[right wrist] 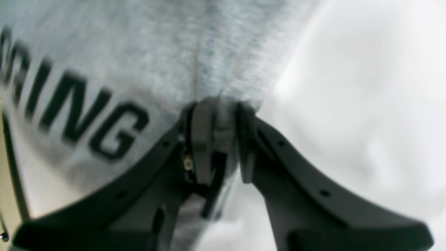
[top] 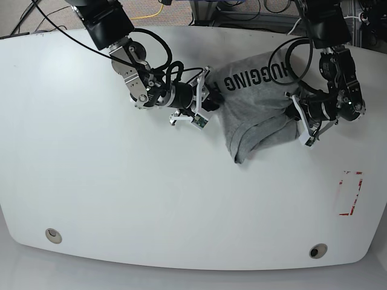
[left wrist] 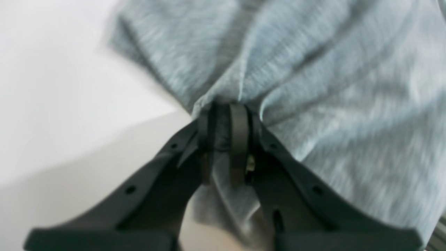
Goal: Layout the t-shirt on the table in an organized manner, then fold the t-shirt properly
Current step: 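Pull the bundle edges apart with both grippers to square the fold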
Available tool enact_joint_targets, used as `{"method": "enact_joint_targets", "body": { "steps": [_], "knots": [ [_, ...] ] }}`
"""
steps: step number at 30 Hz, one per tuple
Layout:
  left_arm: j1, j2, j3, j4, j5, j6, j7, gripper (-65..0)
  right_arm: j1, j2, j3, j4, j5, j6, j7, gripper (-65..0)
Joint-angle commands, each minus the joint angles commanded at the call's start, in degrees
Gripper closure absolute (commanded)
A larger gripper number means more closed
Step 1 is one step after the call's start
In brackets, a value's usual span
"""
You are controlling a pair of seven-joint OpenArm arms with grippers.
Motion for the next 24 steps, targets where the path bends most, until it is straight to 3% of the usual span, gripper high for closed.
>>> {"method": "enact_joint_targets", "body": {
  "steps": [4, 7, 12, 17, 24],
  "knots": [
    [-4.0, -0.4, 1.6, -3.1, 0.1, 0.0, -0.8, -6.8, -1.8, 0.0, 1.1, 2.8, 0.0, -1.05, -1.1, -11.7],
    [-5.6, -0.3, 1.6, -0.9, 0.0, 0.0, -0.6, -6.8, -1.7, 0.0, 1.4, 6.4, 0.0, -1.05, -5.3, -11.7],
    [-6.2, -0.2, 1.3, 9.8, 0.0, 0.0, 4.0, -6.8, -1.1, -0.4, 4.0, 16.0, 0.0, -1.05, -12.0, -12.2],
    [-5.7, 0.0, 1.1, 21.3, 0.0, 0.0, 7.6, -6.8, 2.0, -1.1, 4.0, 19.8, 0.6, -1.05, -17.8, -12.2],
    [0.4, -0.3, 1.1, 30.9, 0.2, 0.0, 8.6, -6.8, 4.5, -5.8, 3.9, 17.5, 0.0, -1.05, -18.1, -12.2]
  ]
}}
